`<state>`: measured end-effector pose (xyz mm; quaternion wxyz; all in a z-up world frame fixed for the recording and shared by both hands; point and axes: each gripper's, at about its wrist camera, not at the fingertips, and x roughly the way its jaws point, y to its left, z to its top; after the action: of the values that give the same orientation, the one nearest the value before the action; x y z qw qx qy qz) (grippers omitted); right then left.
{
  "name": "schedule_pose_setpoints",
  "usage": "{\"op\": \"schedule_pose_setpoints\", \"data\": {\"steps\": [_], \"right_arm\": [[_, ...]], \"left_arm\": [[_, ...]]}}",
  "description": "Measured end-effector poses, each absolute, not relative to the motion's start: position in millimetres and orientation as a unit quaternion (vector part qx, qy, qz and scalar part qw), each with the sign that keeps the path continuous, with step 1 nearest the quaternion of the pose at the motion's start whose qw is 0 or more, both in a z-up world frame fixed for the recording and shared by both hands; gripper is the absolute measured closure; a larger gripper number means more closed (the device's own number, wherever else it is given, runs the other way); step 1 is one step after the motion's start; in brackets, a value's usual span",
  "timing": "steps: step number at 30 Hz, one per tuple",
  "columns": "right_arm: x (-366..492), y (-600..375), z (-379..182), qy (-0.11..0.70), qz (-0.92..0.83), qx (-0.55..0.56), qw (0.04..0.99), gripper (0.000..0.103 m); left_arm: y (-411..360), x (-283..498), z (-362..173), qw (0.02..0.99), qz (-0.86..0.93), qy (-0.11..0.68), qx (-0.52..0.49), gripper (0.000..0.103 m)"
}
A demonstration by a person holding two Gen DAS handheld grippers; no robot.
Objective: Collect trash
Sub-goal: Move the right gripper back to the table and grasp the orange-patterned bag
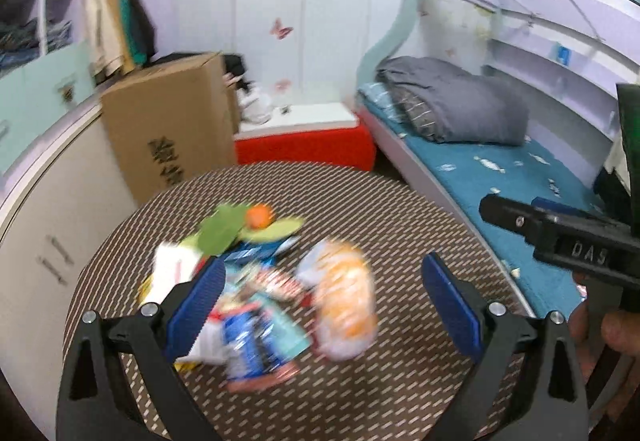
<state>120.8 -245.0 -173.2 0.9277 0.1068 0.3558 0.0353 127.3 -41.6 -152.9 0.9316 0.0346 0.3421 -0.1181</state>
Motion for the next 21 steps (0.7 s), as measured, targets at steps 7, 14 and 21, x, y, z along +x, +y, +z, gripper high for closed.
{"op": "schedule_pose_setpoints", "data": {"steps": [7, 14, 21], "right_arm": [[150.3, -198.7, -209.2, 0.409, 0.079, 0.107, 0.903, 0.006], [169.9, -156.9, -242.7, 0.455, 0.115, 0.074, 0.88, 0.058], [152.6, -185.8, -237.9, 0.435, 0.113, 0.091, 0.889, 0.07]], "left_arm": [[12.8, 115.1, -183.1, 0.925, -0.075, 0.372, 0.017, 0.007], [25.7, 103.8, -204.2, 0.916, -0.058, 0.396, 0.01, 0.007], [15.1, 115.4, -228.6, 0.905, -0.05, 0.422, 0.001, 0.007]]}}
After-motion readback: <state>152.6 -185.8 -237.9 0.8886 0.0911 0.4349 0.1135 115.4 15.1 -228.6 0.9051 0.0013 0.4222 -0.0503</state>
